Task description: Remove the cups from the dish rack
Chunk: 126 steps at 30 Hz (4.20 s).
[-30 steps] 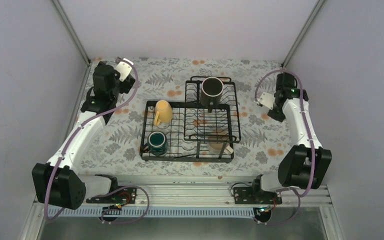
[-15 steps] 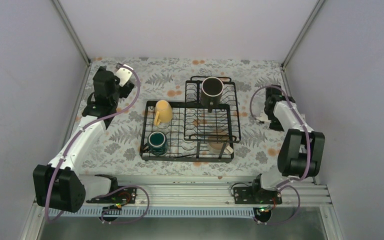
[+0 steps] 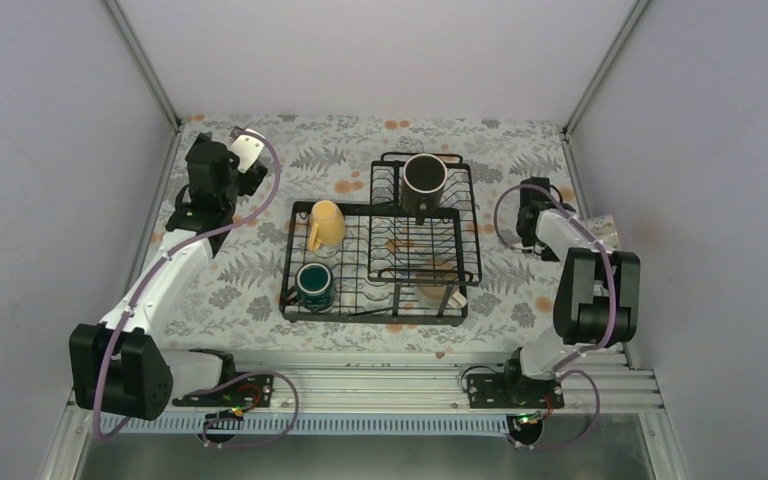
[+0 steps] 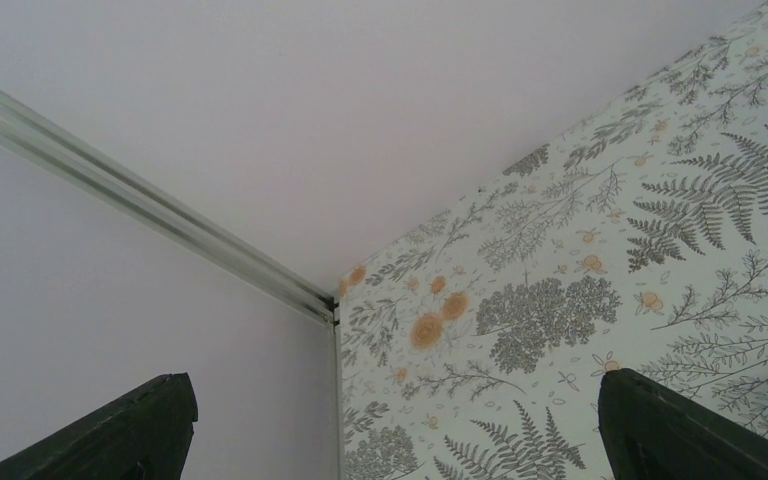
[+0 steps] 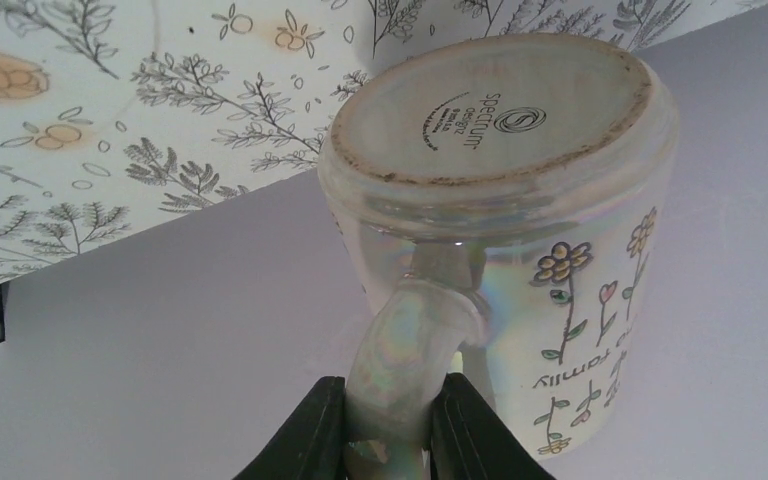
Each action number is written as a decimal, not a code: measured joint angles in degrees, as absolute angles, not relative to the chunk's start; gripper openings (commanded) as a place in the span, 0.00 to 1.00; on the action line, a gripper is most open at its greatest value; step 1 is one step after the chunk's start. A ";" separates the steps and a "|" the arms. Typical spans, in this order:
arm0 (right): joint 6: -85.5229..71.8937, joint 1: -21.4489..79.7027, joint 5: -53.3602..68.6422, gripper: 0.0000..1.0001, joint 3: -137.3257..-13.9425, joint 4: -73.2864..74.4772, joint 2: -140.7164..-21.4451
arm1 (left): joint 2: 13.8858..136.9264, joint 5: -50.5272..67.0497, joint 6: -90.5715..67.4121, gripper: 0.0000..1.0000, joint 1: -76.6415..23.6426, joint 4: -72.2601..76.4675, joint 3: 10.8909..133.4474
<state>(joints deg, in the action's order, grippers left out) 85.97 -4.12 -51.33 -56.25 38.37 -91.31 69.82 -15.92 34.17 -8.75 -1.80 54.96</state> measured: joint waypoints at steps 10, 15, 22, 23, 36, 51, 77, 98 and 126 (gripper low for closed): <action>81.89 0.99 -60.80 0.05 -54.06 34.98 -97.78 | 70.63 -15.77 34.04 1.00 -8.75 -1.80 54.96; 76.47 3.16 -64.25 0.08 -55.79 38.28 -102.17 | 70.89 -15.57 34.06 1.00 -8.73 -1.76 54.96; 73.12 4.38 -65.12 0.29 -58.00 41.74 -104.31 | 71.00 -15.38 34.09 1.00 -8.73 -1.26 54.74; 72.77 4.47 -64.73 0.33 -58.11 41.80 -104.42 | 71.02 -15.38 34.09 1.00 -8.71 -1.10 54.68; 66.78 7.16 -58.48 0.54 -60.42 45.41 -106.26 | 73.28 -14.35 34.04 1.00 -8.40 -0.47 54.52; 58.96 8.51 -35.35 1.00 -68.86 50.00 -99.66 | 73.30 -14.33 33.78 1.00 -8.40 -0.54 54.50; 59.81 -2.07 21.52 0.76 -46.63 53.95 -66.48 | 71.94 -14.41 31.79 1.00 -8.51 -5.02 55.61; 67.18 -5.67 30.96 0.79 -34.85 54.57 -53.69 | 71.94 -16.29 31.97 1.00 -8.54 -5.04 55.70; 86.50 -13.26 46.06 0.75 -39.05 68.58 -59.42 | 74.61 -19.73 32.58 1.00 -9.50 -4.80 55.70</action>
<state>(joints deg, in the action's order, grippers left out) 86.50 -13.26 46.06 -39.05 68.58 -59.42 74.61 -19.73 32.58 -9.50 -4.80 55.70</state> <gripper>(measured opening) 0.779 0.998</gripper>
